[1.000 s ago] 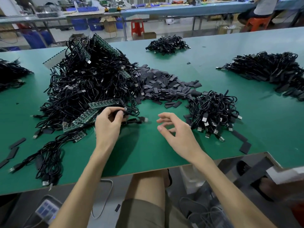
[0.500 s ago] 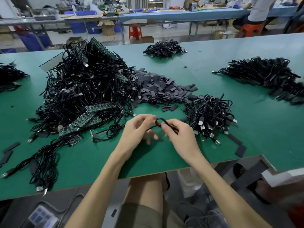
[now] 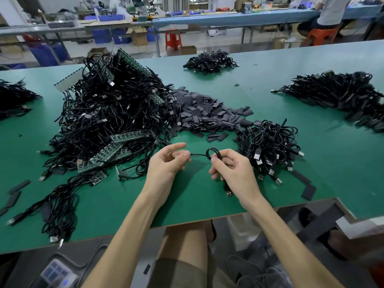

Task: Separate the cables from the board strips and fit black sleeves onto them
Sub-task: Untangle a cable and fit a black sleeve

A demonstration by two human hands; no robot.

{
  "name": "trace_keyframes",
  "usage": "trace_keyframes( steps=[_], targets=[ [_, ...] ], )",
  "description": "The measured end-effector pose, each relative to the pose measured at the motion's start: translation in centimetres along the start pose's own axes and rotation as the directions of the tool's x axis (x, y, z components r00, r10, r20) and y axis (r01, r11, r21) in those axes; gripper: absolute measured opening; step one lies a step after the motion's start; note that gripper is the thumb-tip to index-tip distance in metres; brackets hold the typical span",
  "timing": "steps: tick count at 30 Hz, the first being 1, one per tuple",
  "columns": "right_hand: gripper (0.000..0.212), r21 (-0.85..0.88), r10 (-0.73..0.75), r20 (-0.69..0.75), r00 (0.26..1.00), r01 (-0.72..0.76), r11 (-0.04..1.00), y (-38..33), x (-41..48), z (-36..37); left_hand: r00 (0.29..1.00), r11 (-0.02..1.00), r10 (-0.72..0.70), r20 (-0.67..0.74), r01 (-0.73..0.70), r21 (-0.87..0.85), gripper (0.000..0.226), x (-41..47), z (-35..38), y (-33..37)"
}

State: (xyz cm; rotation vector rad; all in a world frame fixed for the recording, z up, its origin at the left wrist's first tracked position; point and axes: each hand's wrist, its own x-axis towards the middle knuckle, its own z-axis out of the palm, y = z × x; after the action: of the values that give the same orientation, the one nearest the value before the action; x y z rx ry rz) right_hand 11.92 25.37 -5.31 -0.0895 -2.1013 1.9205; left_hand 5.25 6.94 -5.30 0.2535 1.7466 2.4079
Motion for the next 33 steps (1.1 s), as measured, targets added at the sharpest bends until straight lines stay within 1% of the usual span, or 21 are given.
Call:
trace_keyframes(
  steps=[2,4,7,9,11,13,14,15,17,20,23,25,27,29,31,33],
  targets=[
    [0.005,-0.038,0.001,0.109,0.994,0.004,0.999,-0.1,-0.2,0.2,0.999,0.994,-0.009,-0.048,0.003,-0.108,0.045,0.1,0.1,0.3],
    [0.002,-0.113,-0.004,0.229,0.973,0.031,0.993,-0.2,-0.4,0.4,0.997,0.983,-0.026,-0.07,0.013,-0.181,0.05,0.0,0.1,0.7],
    [0.026,-0.18,0.012,0.307,0.952,0.045,0.983,-0.5,-0.6,0.4,0.999,0.975,-0.014,-0.053,0.002,-0.224,0.043,-0.2,0.2,1.0],
    [0.034,-0.197,0.008,0.325,0.946,0.059,0.979,-0.6,-0.6,0.5,0.999,0.985,0.02,-0.032,-0.025,-0.172,0.035,-0.4,0.4,1.1],
    [0.032,-0.219,-0.01,0.306,0.952,0.08,0.972,-0.4,-0.5,0.6,0.998,0.998,0.062,0.005,-0.062,-0.014,0.026,-0.7,0.7,0.9],
    [0.02,-0.269,-0.037,0.256,0.966,0.108,0.957,-0.2,-0.4,0.9,0.992,0.979,0.107,0.064,-0.117,0.167,0.019,-0.8,1.2,0.4],
    [0.014,-0.279,-0.039,0.227,0.973,0.104,0.955,-0.1,-0.4,0.9,0.988,0.965,0.126,0.088,-0.142,0.22,0.015,-0.8,1.5,0.2],
    [0.012,-0.271,-0.033,0.201,0.979,0.088,0.959,-0.2,-0.3,0.9,0.985,0.955,0.139,0.102,-0.161,0.249,0.013,-0.8,1.8,0.1],
    [0.018,-0.246,-0.023,0.163,0.986,0.063,0.967,-0.1,0.0,0.7,0.979,0.942,0.155,0.129,-0.186,0.279,0.01,-0.7,2.2,0.1],
    [0.023,-0.2,-0.014,0.151,0.988,0.044,0.979,0.0,0.0,0.3,0.972,0.927,0.169,0.164,-0.213,0.309,0.011,-0.3,2.6,0.3],
    [0.026,-0.136,0.024,0.072,0.997,-0.014,0.991,-0.3,-0.1,0.4,0.981,0.93,0.162,0.108,-0.189,0.317,0.019,1.4,3.1,0.8],
    [0.029,-0.108,0.051,0.009,0.999,-0.049,0.993,-0.7,-0.1,0.5,0.983,0.901,0.162,0.091,-0.185,0.392,0.021,3.3,3.9,0.9],
    [0.031,-0.119,0.059,-0.02,0.998,-0.061,0.991,-1.1,-0.1,0.5,0.976,0.799,0.153,0.158,-0.216,0.561,0.018,5.4,5.3,0.8],
    [0.032,-0.089,0.064,-0.048,0.997,-0.068,0.994,-1.3,-0.3,0.5,0.955,0.633,0.118,0.271,-0.282,0.72,0.016,7.0,6.9,0.4],
    [0.032,-0.036,0.072,-0.084,0.994,-0.075,0.997,-1.6,-0.4,0.4,0.934,0.414,0.104,0.342,-0.353,0.839,0.022,8.3,8.2,-0.4],
    [0.032,-0.022,0.078,-0.097,0.992,-0.081,0.996,-1.8,-0.5,0.4,0.925,0.147,0.073,0.373,-0.379,0.914,0.031,9.0,9.3,-1.4]
  ],
)
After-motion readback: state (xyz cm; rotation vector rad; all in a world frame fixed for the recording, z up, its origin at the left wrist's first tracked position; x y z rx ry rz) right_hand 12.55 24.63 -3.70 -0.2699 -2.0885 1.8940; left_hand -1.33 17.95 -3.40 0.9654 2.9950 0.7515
